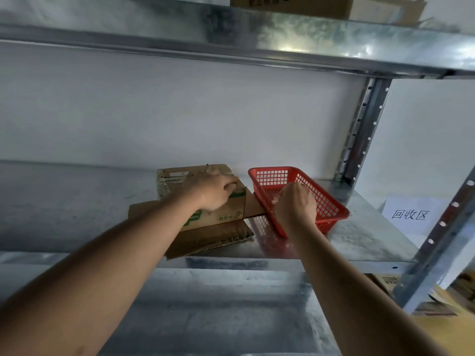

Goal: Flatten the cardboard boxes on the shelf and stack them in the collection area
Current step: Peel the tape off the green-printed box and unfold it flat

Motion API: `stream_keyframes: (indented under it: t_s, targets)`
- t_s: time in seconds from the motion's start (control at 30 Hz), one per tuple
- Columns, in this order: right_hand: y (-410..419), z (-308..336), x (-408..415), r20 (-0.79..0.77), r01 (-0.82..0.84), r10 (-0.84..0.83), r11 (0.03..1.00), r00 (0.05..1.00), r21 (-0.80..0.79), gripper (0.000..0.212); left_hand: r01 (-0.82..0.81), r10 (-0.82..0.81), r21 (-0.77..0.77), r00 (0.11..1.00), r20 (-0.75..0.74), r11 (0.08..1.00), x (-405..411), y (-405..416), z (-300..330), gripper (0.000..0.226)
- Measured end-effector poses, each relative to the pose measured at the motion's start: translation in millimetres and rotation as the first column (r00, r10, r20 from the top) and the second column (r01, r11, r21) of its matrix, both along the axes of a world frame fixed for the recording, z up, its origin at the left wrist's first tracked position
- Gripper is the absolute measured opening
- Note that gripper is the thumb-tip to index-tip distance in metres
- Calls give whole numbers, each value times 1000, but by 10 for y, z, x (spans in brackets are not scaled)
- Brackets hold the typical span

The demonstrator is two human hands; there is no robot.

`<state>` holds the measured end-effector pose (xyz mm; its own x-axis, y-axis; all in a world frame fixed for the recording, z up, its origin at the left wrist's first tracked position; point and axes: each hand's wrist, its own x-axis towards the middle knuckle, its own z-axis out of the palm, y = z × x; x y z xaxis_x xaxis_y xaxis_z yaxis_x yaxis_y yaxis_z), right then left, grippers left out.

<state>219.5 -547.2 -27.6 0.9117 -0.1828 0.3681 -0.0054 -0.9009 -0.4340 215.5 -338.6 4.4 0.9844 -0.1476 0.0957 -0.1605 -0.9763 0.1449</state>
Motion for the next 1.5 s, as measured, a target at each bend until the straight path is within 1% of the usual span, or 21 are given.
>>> stream_keyframes:
  t_s: [0.13,0.23,0.33,0.4,0.47,0.57,0.63,0.7,0.77,0.87,0.97,1.03,1.13,1.17,1.2,1.27,1.33,1.37,1.4,1.43,1.5]
  targets:
    - [-5,79,32,-42,-38,37,999,998,-30,18,-13,13,-12,1000,-23,1000,-38,-5,1,49]
    - [2,114,39,25,-20,20,1000,1000,6,8,-1,-1,-44,999,-35,999,-36,-10,17,50]
    - [-9,105,63,116,-42,38,999,993,30,16,7,-8,-36,999,-43,999,-19,-3,48,50]
    - [19,113,65,200,-113,104,993,974,33,21,14,-15,-27,998,-59,1000,4,17,72,49]
    - [98,127,51,264,-234,217,972,940,31,16,17,-21,-40,996,-88,999,34,67,104,48]
    - [327,88,21,215,-484,470,875,856,19,19,-10,-11,-189,994,-111,982,76,274,176,40]
    - [499,27,-9,217,-568,552,823,805,14,18,-19,-4,-259,996,-86,966,83,480,210,34]
    - [643,-24,-25,217,-584,563,810,798,47,22,-59,49,-195,997,-52,979,76,695,209,31]
    - [775,-38,-23,146,-586,572,806,807,83,36,-104,99,-75,993,-62,992,42,889,198,32]
    - [978,8,-44,23,-605,609,783,793,146,62,-117,103,-95,985,-141,989,-21,1094,226,35]
    - [1210,13,-74,-132,-613,683,711,718,345,109,-139,141,20,986,-88,990,-56,1238,246,42]
    - [1354,-3,-79,-191,-588,708,682,680,435,124,-130,138,105,988,-73,986,-94,1329,209,44]
    - [1505,-51,-67,-188,-596,697,698,692,397,120,-117,128,144,989,-74,983,-155,1463,153,46]
    - [1522,-86,-50,-169,-602,709,681,685,417,115,-112,123,148,990,-70,983,-163,1494,151,46]
    - [1521,-121,-30,-133,-606,732,639,669,474,108,-101,113,153,991,-66,983,-167,1521,154,47]
    - [1485,-162,15,-37,-559,775,488,631,670,87,-54,63,166,997,-49,985,-187,1577,177,47]
    - [1476,-127,16,24,-419,770,321,638,850,77,3,-2,146,1000,-13,989,-213,1667,194,44]
    - [1499,-106,-12,45,-394,749,295,661,870,73,26,-27,116,1000,8,993,-222,1720,194,42]
    - [1547,-90,-51,63,-426,724,331,687,842,66,40,-42,79,999,27,996,-228,1775,183,40]
    - [1607,-78,-103,83,-496,703,408,707,767,56,48,-49,40,998,38,998,-228,1818,166,39]
    - [1719,-49,-257,126,-639,691,563,712,524,31,47,-46,-29,998,34,998,-220,1864,124,35]
